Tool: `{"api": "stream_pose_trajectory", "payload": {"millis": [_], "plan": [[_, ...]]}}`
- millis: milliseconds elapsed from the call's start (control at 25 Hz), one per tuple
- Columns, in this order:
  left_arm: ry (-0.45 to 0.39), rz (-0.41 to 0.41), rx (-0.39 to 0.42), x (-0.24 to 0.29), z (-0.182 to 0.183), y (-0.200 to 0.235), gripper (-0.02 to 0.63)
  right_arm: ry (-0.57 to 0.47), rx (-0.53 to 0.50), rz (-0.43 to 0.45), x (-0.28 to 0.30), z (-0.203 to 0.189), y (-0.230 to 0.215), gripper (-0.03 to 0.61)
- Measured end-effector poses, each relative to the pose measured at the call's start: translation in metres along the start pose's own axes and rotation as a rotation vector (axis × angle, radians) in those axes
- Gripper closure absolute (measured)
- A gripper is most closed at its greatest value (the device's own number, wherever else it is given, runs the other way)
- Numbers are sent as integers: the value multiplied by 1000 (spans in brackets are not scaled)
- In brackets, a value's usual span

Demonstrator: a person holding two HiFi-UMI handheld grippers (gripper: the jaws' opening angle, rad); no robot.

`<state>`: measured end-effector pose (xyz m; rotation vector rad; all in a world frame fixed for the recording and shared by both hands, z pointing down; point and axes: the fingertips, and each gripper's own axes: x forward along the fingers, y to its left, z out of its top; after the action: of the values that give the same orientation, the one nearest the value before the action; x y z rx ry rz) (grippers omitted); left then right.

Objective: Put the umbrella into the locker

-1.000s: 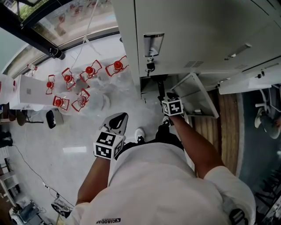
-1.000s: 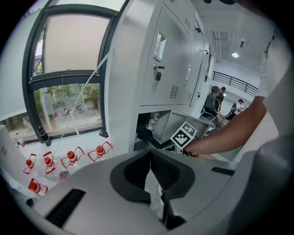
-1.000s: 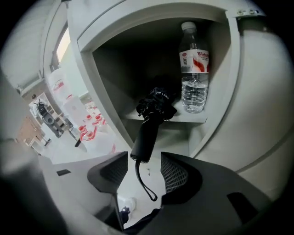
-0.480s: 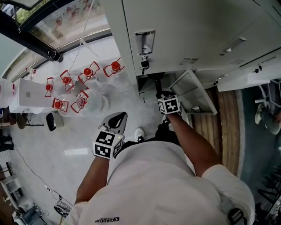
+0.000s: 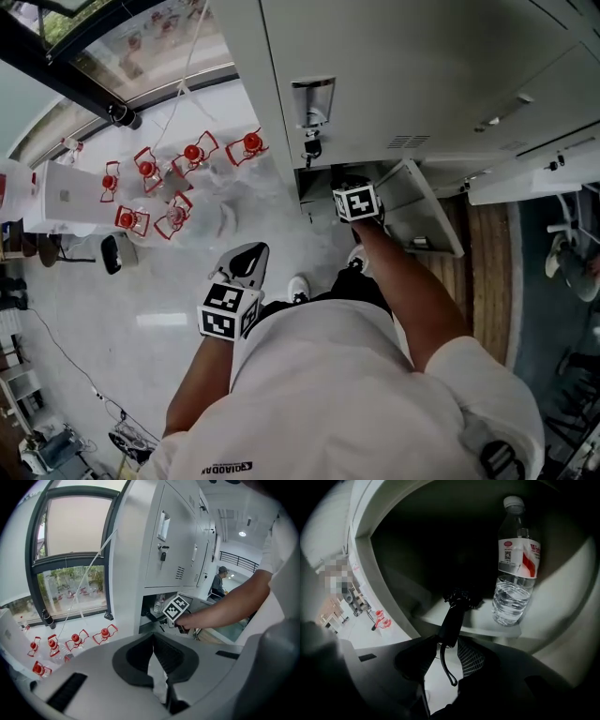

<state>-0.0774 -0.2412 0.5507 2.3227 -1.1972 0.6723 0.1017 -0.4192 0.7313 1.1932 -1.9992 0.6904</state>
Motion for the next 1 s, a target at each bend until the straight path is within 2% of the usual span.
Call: {"api": "stream_pose_trajectory", "payload": {"millis": [440, 680, 760, 920, 1000], "plan": [[-2, 62, -46, -3, 2, 16, 598, -4, -37, 33, 34, 31, 1, 405], [-12, 36, -34, -1, 6, 14, 598, -3, -12, 44, 31, 27, 3, 399], [-24, 25, -30, -2, 8, 14, 598, -2, -9, 51, 24, 23, 8, 372], [-37, -11, -11, -3, 9, 9, 598, -8, -56, 26, 0, 11, 17, 367], [-41, -35, 2, -5, 10, 4, 598, -16, -81, 43, -17, 3, 30, 367]]}}
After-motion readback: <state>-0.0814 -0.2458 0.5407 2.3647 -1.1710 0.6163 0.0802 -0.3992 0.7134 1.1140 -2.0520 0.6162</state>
